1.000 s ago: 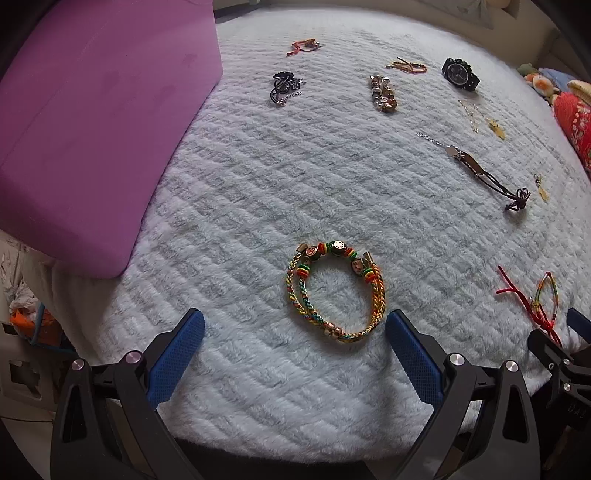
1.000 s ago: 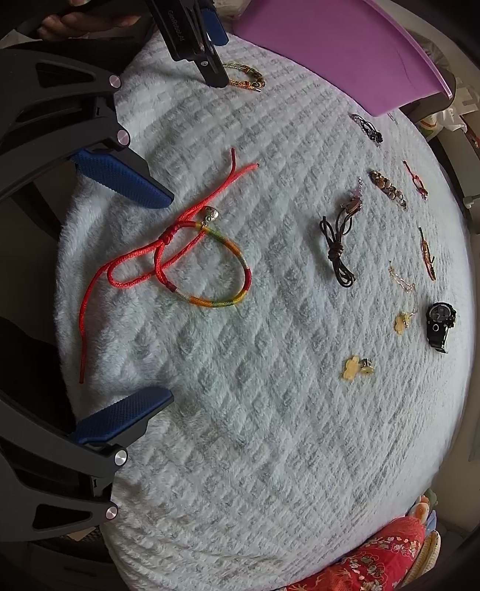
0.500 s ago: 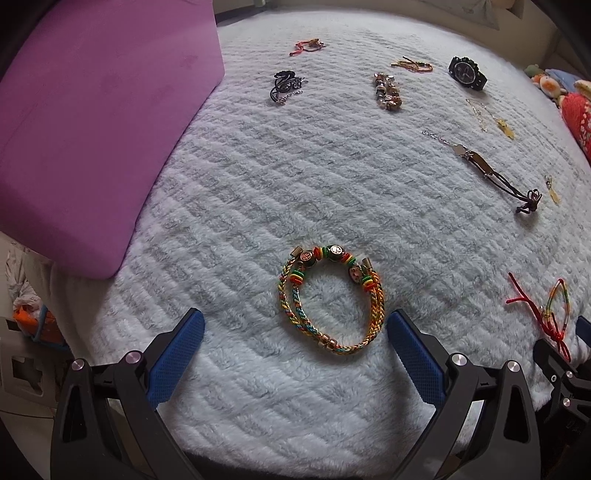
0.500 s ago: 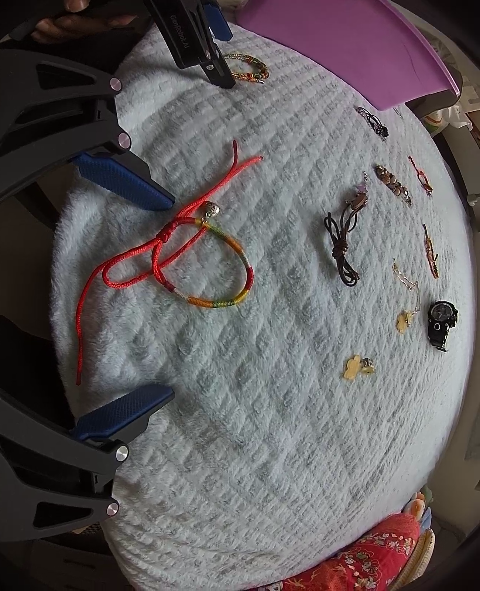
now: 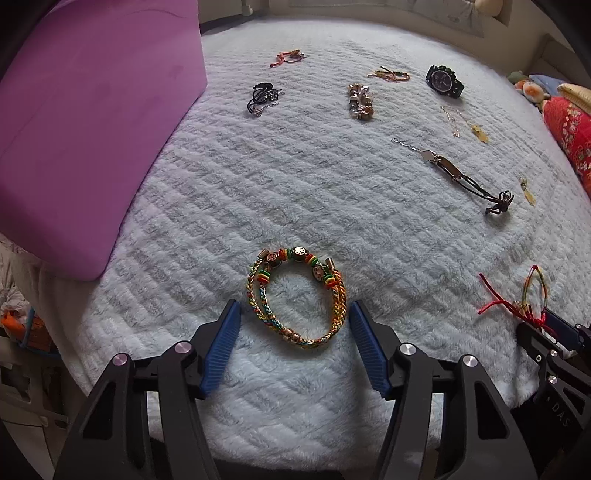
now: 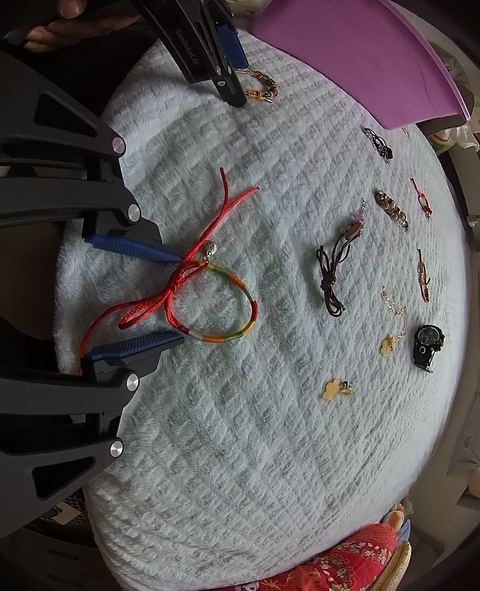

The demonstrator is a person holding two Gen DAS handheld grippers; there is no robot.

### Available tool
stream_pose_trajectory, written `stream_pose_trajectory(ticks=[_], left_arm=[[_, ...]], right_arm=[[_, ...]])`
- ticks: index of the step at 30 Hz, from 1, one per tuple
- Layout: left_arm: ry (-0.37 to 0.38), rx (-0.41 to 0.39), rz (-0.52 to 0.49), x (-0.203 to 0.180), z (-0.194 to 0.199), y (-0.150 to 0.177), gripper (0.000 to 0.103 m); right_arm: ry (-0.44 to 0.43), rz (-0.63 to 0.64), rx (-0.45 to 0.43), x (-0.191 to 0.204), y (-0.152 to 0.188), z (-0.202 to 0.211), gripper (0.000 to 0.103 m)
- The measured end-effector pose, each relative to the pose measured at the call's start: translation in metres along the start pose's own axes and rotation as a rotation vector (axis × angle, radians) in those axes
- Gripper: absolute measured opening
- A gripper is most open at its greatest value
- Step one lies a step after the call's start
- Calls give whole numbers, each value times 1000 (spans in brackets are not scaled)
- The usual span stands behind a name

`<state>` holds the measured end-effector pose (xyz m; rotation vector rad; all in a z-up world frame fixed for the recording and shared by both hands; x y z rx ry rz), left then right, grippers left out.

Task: Organize jewelry
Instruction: 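Grasp the beaded bracelet with the left gripper while the right grasps the red cord bracelet, then carry both bracelets over the pink tub with both grippers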

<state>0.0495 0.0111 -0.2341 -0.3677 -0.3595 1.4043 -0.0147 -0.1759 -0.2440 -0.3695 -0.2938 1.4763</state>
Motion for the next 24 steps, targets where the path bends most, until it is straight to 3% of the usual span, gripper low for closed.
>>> stream_pose_trajectory(ticks=[2,4,7,24], left_arm=[[19,-4,7,-1,2,-1,47],[20,-11,12,1,5,-2,28],[66,-14,27,0,7,-5,10],[169,-61,19,-7,64,-35,8]], right_arm=[[-21,1,-2,4,0,2,17],[-15,-1,-9,3,-2,4,5],[-51,-35,-3,0,-1,5,4],[-108,-67,-108,0,-39,64,3]])
Point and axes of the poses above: each gripper's, at about its wrist camera, not at the fingertips, and z roughly against the way its jaws point, x to its left, y to its underside, the point moved 10 cm from there along -z, roughly the way its jaws point, and after that the axes turned 1 degree about y, right-handed, at the moved point
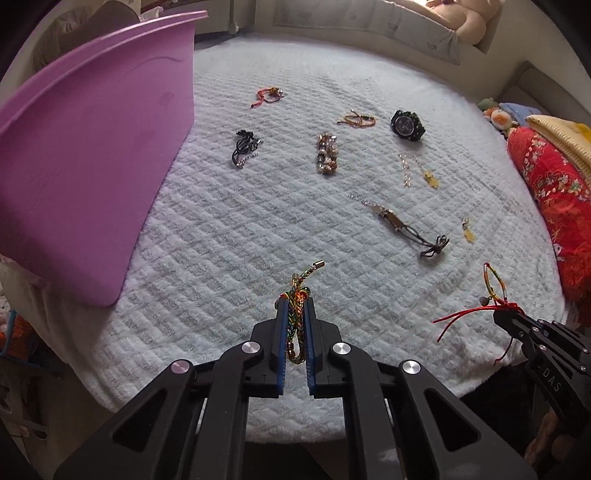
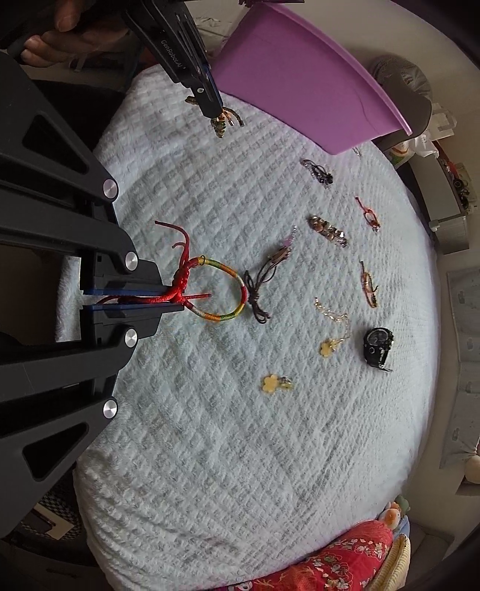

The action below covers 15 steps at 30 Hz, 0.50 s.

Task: Organize jewelry
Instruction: 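Carry both bracelets over the pink tub with both grippers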

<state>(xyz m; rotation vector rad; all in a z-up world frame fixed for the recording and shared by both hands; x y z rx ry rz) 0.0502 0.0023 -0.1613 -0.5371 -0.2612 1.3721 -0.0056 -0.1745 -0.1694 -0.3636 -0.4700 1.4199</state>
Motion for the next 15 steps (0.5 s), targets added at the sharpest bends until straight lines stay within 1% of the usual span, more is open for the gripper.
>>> stream_pose_trajectory(ticks=[2,6,9,15], left_arm=[[16,-20,-8,-4,12,-8,8],[21,-42,-10,-4,33,-24,8],[25,-68,0,2,51,-40,8],[6,-134,5,20,91,-75,8]], right_arm=[[-10,0,-22,4,-10,10,3],[-35,13,-64,19,-33,29,3],[-59,39,-94,36,-51,42,3],[-119,99,-160,78,-92,68,3]])
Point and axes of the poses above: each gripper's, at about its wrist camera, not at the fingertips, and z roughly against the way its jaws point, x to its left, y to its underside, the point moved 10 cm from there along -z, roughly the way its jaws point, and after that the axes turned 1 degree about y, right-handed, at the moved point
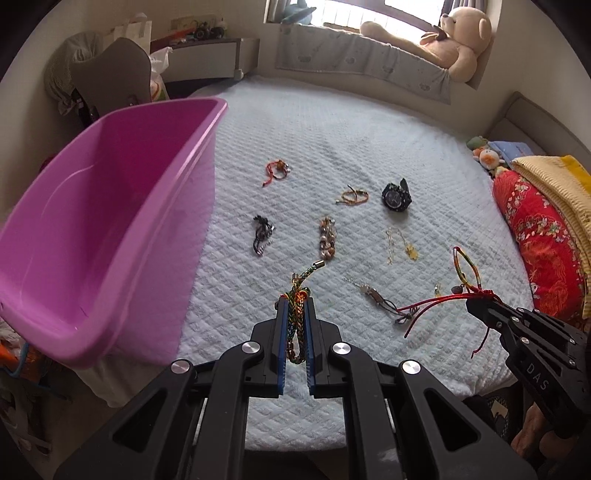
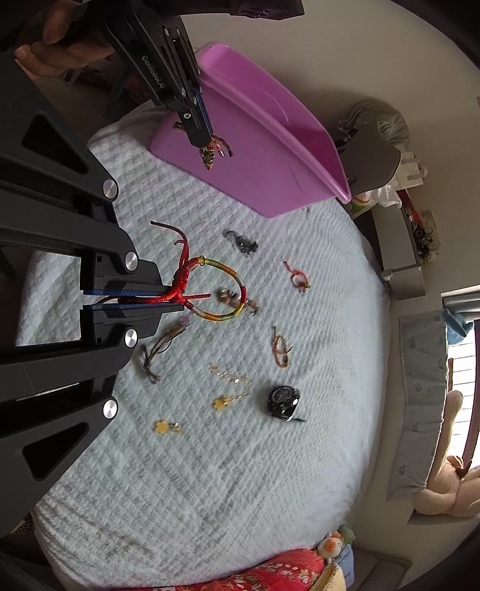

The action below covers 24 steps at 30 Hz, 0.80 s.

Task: Organize jewelry
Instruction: 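Carry both bracelets over the pink tub with both grippers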

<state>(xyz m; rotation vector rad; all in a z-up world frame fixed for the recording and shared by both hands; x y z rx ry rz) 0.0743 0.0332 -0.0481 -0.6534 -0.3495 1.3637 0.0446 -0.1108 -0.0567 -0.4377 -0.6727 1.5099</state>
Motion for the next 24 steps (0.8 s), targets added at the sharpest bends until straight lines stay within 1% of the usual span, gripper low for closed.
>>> stream_pose_trajectory(ticks=[7,11,14,18,24], left_arm=[[-56,-79,15,41,37,-45,8],[-116,-114,29,78,54,-68,8],[-169,-136,43,110,64,-80,8],[-213,-119,86,152,64,-80,9],[-272,-69,125,198,50,-63,9]], right_arm=[[-98,78,-70,66,-57,8,3],[-150,134,-91,108,-81,4,3],[-191,167,-89,140,-92,-3,3],[-239,208,-66,180,-99,-18,3],[-289,262,-14,231,-99,-45,3]])
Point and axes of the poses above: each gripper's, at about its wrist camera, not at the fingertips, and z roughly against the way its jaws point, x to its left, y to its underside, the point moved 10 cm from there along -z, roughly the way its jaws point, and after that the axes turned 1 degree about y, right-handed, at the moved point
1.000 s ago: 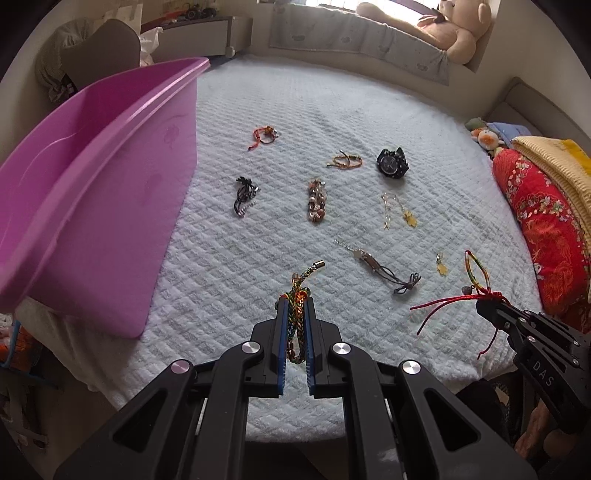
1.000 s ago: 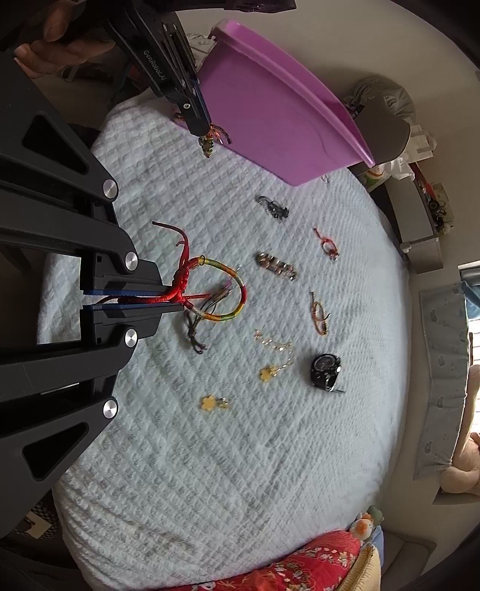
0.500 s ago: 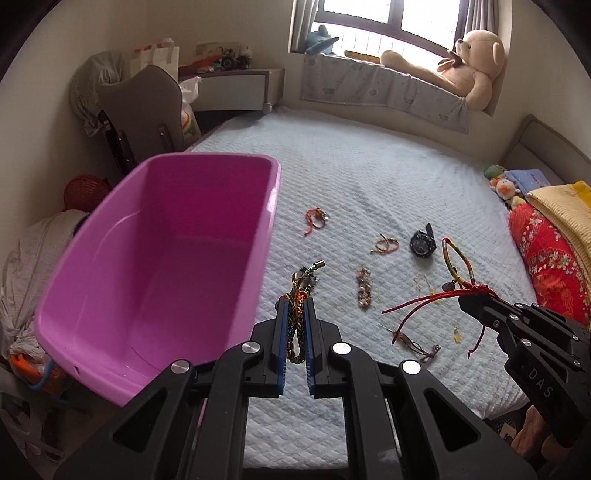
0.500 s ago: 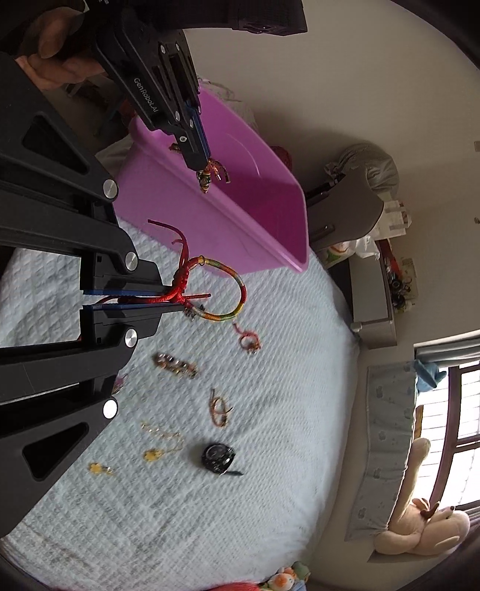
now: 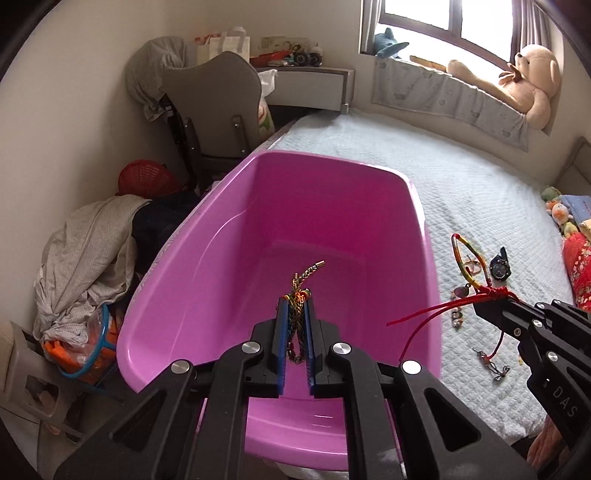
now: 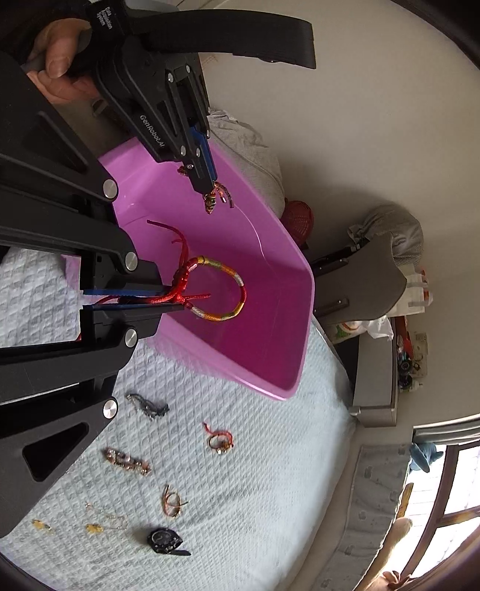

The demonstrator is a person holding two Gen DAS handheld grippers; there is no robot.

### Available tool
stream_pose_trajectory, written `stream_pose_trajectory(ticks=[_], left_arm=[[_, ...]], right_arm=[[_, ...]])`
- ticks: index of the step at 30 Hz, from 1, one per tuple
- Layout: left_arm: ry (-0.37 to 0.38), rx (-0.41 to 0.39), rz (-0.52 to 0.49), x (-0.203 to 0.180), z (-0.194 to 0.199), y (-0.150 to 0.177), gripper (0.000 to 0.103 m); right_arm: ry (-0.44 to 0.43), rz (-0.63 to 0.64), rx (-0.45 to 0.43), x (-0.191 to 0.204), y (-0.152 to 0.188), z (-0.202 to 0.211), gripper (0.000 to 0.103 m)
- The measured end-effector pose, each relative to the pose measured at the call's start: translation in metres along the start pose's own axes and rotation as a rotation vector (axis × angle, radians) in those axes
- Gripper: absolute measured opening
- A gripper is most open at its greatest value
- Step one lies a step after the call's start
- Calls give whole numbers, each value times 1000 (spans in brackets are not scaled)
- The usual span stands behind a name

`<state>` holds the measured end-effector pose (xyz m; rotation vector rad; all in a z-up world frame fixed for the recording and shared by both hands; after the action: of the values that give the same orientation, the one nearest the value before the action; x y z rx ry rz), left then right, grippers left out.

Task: Organize jewelry
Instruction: 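Carry both bracelets over the pink tub with both grippers, then open both grippers to drop the bracelets into the pink tub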

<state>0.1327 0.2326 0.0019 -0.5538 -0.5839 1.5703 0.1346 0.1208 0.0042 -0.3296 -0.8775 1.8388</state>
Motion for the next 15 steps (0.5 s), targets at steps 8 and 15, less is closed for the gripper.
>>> stream_pose_trajectory(ticks=[8,15], left_arm=[[-46,62,33,29,-30,17,9],[-75,99,37,39,-51,24,12]], right_arm=[[-10,45,82,29,0,-42,3],[23,54,159,23,7,-71,3]])
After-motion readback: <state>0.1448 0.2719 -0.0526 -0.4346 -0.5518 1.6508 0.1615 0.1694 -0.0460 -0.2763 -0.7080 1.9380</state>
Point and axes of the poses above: each gripper's, at about its wrist camera, not at the fingertips, and z roughly against the way its jaws point, x to its left, y to its underside, the point moved 10 cm from there along -z, roughly the way its jaws point, and after that the axes turned 1 degree about y, right-handed, at the moved point
